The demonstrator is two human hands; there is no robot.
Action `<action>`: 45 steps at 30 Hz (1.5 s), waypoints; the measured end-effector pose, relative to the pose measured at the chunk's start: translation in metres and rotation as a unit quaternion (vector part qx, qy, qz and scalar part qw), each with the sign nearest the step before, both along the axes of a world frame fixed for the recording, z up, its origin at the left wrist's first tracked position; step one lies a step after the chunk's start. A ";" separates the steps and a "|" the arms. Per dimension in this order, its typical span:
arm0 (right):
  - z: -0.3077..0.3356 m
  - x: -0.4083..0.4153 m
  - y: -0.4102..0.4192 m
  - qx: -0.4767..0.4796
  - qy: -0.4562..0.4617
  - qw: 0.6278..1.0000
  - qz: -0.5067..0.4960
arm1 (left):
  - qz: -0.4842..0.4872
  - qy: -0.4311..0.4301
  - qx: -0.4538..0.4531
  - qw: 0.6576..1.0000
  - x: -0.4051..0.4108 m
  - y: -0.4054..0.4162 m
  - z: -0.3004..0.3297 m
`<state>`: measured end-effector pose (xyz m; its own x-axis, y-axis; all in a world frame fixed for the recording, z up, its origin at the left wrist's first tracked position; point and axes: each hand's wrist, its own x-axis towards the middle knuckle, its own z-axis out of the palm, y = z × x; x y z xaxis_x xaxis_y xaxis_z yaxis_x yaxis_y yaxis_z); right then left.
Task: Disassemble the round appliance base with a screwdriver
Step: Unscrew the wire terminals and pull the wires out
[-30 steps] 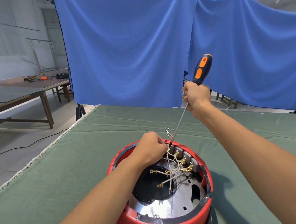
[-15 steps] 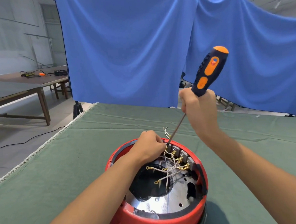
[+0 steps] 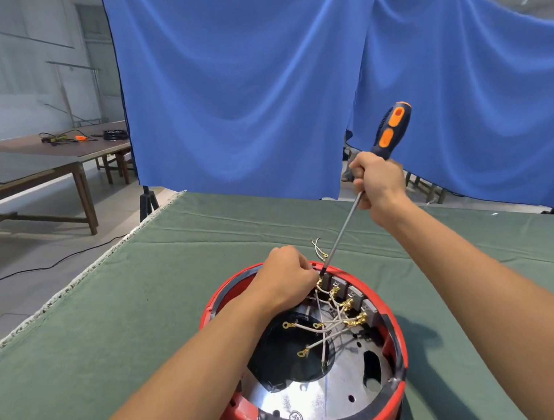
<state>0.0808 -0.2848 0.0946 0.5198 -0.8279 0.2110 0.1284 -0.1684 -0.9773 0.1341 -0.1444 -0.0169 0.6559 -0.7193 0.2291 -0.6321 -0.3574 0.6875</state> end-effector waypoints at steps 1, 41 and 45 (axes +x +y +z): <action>-0.001 0.003 -0.001 0.007 0.004 1.000 0.003 | 0.000 0.000 -0.002 1.000 0.000 0.000 0.000; 0.001 -0.029 0.031 -0.099 -0.079 0.992 0.005 | -0.017 0.048 0.006 0.999 -0.001 0.002 0.004; 0.004 -0.015 0.018 -0.063 -0.029 0.998 -0.011 | -0.017 0.048 0.004 0.999 -0.002 0.002 0.005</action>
